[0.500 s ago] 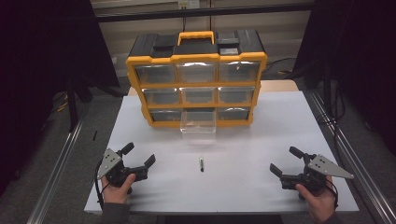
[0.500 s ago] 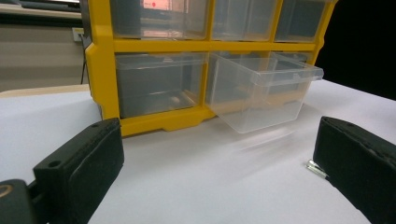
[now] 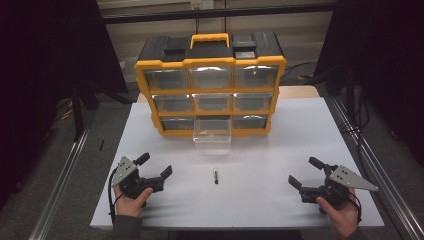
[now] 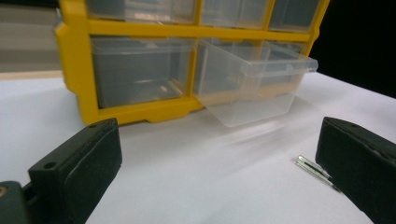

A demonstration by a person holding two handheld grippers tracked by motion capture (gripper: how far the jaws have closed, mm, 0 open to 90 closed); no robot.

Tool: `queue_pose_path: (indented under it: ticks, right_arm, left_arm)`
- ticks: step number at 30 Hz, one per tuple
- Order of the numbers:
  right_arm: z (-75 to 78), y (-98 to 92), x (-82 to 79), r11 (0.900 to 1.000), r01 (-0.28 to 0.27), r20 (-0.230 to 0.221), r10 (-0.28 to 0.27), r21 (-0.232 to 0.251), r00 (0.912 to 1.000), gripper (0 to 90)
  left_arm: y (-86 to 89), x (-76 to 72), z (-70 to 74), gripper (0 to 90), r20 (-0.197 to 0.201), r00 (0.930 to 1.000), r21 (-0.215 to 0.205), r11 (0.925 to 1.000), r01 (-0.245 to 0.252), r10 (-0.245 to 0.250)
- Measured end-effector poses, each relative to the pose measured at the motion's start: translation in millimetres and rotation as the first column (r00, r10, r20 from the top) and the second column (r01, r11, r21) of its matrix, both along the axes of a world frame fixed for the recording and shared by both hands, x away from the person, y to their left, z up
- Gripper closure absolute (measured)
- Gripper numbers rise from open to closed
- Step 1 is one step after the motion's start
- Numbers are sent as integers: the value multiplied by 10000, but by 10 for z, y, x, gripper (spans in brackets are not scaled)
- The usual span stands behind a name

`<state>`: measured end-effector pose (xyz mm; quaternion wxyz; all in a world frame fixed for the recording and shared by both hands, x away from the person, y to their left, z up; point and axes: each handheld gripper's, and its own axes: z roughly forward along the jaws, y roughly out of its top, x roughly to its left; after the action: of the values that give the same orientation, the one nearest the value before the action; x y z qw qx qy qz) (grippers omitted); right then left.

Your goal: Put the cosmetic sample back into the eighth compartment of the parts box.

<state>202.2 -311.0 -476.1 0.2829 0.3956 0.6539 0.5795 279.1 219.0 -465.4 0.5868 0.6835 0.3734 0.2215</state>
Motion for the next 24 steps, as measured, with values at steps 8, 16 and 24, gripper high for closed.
queue_pose_path:
  ticks: [8,16,24]
  right_arm:
    - [2,8,6,10000,-5,-43,5,-10,10000,9]
    - [3,11,17,10000,51,-33,-51,29,10000,10]
    - [3,17,24,10000,45,-91,-46,-45,9999,11]
  left_arm:
    - [-174,45,36,8,-612,9974,116,9992,392,-384]
    - [-358,54,26,13,-1143,9919,265,9979,593,-559]
    - [-555,66,32,16,-1448,9848,686,9919,1068,-960]
